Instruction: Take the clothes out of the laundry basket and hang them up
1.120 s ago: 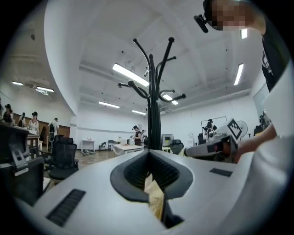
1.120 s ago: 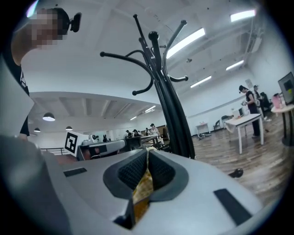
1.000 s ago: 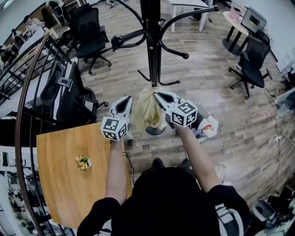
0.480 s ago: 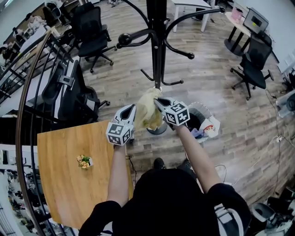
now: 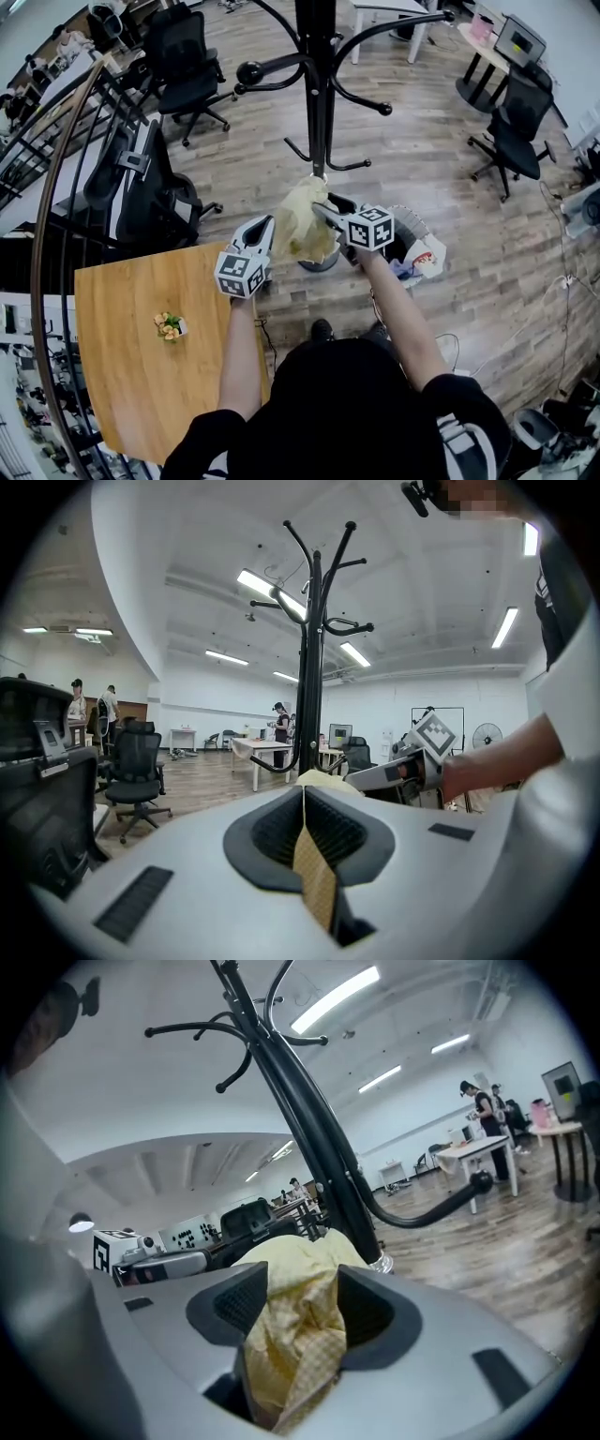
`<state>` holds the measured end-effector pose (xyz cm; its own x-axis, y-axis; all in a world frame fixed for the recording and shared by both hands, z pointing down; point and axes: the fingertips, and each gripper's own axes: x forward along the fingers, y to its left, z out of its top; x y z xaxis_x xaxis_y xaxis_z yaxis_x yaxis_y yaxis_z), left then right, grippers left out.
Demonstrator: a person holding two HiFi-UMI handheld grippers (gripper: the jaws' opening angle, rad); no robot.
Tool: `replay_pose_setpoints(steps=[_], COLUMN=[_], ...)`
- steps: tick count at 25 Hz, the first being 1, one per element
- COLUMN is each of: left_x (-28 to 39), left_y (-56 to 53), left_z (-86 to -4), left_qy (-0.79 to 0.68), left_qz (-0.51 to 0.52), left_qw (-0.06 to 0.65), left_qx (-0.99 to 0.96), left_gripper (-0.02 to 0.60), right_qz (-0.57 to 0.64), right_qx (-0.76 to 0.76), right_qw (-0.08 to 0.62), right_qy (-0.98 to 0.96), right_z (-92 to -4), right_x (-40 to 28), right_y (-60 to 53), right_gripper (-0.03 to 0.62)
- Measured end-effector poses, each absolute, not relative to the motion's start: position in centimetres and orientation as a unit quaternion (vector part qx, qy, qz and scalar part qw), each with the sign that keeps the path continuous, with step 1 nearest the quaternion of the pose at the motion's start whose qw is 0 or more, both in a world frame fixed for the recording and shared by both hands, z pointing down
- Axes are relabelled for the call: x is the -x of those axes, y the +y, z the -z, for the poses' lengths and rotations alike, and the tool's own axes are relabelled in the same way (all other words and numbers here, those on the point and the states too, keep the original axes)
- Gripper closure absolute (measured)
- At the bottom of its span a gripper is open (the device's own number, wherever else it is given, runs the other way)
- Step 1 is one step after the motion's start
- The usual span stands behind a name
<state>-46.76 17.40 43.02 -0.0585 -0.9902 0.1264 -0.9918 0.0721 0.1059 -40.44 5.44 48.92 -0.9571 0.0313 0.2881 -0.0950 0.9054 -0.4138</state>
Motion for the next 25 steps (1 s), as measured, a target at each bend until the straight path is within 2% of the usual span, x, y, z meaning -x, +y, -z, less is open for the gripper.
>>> replay_pose_setpoints(steps=[5,14,15,18,19,25], left_x=[46.0,44.0,43.7,42.7,42.3,37.4], left_y=[16.9,16.1,15.9,15.3,15.0,12.8], left_z=[-43.0,-42.9,-42.9,-42.9,-42.9,-42.9], left_qy=[-0.727,-0.725,-0.723,-0.718,-0.717,-0.703], left_qz=[-0.008,-0.010,-0.011,-0.014,-0.015,-0.024], left_qw=[0.082,0.084,0.084,0.081,0.080,0.081], left_qx=[-0.682,-0.684,-0.686,-0.691,-0.692,-0.706], left_gripper=[0.558,0.558,0.558,0.558,0.558,0.558], right_qz=[-0.206,-0.204,-0.199,-0.171,-0.160,-0.129], right_qx=[-0.011,-0.006,0.003,0.044,0.055,0.057], right_qw=[0.157,0.155,0.156,0.148,0.145,0.146], right_qy=[-0.966,-0.967,-0.967,-0.973,-0.975,-0.979], right_z=[-49.3,-49.7,-49.8,-49.6,-49.5,-49.2], right_x=[39.0,35.7,35.2,33.4,32.7,27.7], right_y=[5.3,5.2,5.4,6.8,7.2,6.2], right_gripper=[0.315,0.322,0.367,0.566,0.588,0.586])
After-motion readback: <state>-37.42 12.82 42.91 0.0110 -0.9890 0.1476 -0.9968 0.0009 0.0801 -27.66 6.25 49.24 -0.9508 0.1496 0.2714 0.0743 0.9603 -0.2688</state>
